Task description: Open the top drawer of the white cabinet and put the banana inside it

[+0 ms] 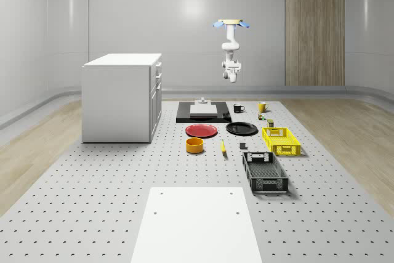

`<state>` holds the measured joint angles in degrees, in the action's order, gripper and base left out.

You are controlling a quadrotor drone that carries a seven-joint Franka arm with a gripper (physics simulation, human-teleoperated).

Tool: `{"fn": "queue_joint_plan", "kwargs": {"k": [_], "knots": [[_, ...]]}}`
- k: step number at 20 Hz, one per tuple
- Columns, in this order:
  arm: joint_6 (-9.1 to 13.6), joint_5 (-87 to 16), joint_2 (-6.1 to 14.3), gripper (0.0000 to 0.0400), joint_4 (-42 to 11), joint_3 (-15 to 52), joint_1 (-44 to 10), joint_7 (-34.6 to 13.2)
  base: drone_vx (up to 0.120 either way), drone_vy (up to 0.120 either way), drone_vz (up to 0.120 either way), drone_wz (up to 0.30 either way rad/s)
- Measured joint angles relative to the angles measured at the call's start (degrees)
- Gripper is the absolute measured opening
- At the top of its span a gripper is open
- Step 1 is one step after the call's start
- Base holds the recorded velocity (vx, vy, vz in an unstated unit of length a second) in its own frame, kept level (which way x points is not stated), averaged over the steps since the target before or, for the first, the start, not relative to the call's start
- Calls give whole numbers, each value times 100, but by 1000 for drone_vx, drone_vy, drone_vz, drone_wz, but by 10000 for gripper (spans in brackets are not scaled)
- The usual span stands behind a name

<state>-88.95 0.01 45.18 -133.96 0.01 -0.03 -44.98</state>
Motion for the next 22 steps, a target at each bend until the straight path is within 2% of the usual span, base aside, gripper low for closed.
{"fn": "queue_joint_plan", "kwargs": {"k": [3,7,10,15,22], "knots": [[309,194,-40,400,360,-113,17,27,0,0,0,0],[674,2607,-152,400,456,-1844,475,553,70,-80,10,0],[829,3934,-170,400,248,-2774,846,744,120,-120,120,0],[853,5135,-68,400,-101,-3593,1337,849,120,-120,120,0],[693,5663,141,400,-353,-4060,1782,846,120,-120,120,0]]}}
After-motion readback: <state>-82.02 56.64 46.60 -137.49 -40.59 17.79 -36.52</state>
